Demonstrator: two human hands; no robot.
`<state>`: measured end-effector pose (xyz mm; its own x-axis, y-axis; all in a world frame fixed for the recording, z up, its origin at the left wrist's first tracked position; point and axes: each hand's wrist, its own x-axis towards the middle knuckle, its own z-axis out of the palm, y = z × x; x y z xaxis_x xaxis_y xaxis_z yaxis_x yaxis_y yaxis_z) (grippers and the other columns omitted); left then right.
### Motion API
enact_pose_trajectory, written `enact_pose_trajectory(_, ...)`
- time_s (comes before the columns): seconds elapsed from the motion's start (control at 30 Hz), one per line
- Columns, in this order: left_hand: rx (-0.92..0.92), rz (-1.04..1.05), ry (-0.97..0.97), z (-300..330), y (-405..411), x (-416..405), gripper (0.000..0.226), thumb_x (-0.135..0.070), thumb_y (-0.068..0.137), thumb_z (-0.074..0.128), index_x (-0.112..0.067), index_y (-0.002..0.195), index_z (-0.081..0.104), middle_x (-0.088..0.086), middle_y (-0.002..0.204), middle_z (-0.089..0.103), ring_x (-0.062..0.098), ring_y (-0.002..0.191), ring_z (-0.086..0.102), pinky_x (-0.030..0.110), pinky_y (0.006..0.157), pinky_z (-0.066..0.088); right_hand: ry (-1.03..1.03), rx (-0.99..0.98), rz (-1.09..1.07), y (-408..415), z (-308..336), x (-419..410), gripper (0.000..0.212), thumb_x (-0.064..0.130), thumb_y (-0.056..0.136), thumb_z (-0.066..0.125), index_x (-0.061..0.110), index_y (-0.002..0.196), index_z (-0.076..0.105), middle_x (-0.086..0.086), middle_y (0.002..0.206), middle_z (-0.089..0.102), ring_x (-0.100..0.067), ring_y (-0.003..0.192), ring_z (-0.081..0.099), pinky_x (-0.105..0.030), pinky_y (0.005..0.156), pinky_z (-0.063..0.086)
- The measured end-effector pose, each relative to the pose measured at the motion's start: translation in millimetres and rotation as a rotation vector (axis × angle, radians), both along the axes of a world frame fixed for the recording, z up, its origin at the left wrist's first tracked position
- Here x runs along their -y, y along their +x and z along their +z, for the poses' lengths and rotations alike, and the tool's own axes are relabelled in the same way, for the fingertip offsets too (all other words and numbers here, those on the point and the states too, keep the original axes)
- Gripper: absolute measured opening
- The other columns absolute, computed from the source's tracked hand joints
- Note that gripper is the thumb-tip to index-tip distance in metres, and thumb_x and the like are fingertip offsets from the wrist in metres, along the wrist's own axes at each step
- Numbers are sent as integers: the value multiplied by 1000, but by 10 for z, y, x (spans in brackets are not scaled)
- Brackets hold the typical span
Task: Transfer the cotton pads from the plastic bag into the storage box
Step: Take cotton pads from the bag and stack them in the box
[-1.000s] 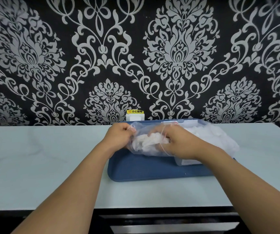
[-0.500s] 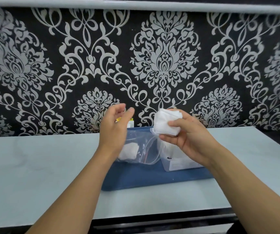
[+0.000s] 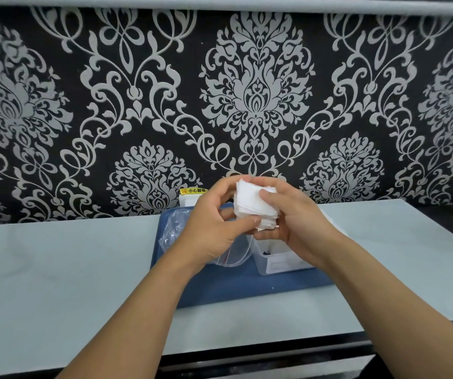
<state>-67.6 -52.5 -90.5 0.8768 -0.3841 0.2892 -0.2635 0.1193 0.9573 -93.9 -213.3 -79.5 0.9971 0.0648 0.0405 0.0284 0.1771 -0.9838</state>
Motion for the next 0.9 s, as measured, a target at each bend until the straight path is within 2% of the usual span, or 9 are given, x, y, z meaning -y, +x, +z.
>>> enact_pose_trajectory(0.07,-24,5,-17,-1,2,-4,56,16,81,70,-24,119,63,3,124,67,24,96,75,39,78,63,-177,122,-71,7,-46,21,28,18,101,55,24,127,61,-11,112,69,-16,79,70,-32,60,58)
enact_pose_trajectory(0.17,-35,10,-13,-10,23,-30,51,14,79,73,-23,113,64,2,119,69,20,92,75,32,72,62,-491,405,-133,15,-111,59,37,24,92,70,29,127,62,8,123,61,-7,105,63,-24,78,55)
enact_pose_trajectory(0.27,-30,19,16,-14,46,-61,50,13,77,76,-23,109,65,1,119,69,19,92,75,30,70,61,-572,510,-112,37,-141,79,41,21,84,78,28,123,67,14,124,59,-8,115,56,-17,80,51)
enact_pose_trajectory(0.37,-46,45,22,-27,67,-81,49,11,77,77,-21,111,65,1,121,68,24,91,75,32,69,62,-555,475,-133,95,-159,94,35,19,83,80,25,116,69,9,121,63,-11,113,59,-23,82,55)
enact_pose_trajectory(0.47,-59,51,41,-42,81,-95,50,8,78,78,-19,117,65,-1,119,70,27,94,75,37,76,63,-488,429,-109,126,-174,112,31,16,84,79,22,113,70,5,118,65,-14,111,62,-30,81,58)
enact_pose_trajectory(0.57,-88,55,44,-51,92,-111,50,5,78,79,-15,121,64,1,120,71,24,95,75,33,75,62,-633,519,-138,108,-154,121,34,27,82,79,26,115,71,13,123,61,-8,116,58,-25,90,52)
enact_pose_trajectory(0.67,-82,63,68,-66,115,-147,51,3,76,82,-13,122,65,4,120,72,24,98,75,39,81,62,-710,531,-138,93,-118,104,47,43,71,80,27,115,74,13,119,60,-6,115,57,-19,94,45)
enact_pose_trajectory(0.77,-78,58,110,-76,125,-172,52,3,74,84,-12,121,68,5,116,74,25,96,76,39,84,61,-683,514,-135,124,-108,113,36,32,75,83,24,110,77,9,106,67,-8,102,62,-23,87,50)
enact_pose_trajectory(0.9,-125,58,97,-93,142,-169,50,5,73,84,-7,119,68,13,113,74,28,93,76,36,81,62,-723,571,-147,137,-119,159,16,21,89,73,20,104,79,9,89,74,-10,84,67,-25,73,54)
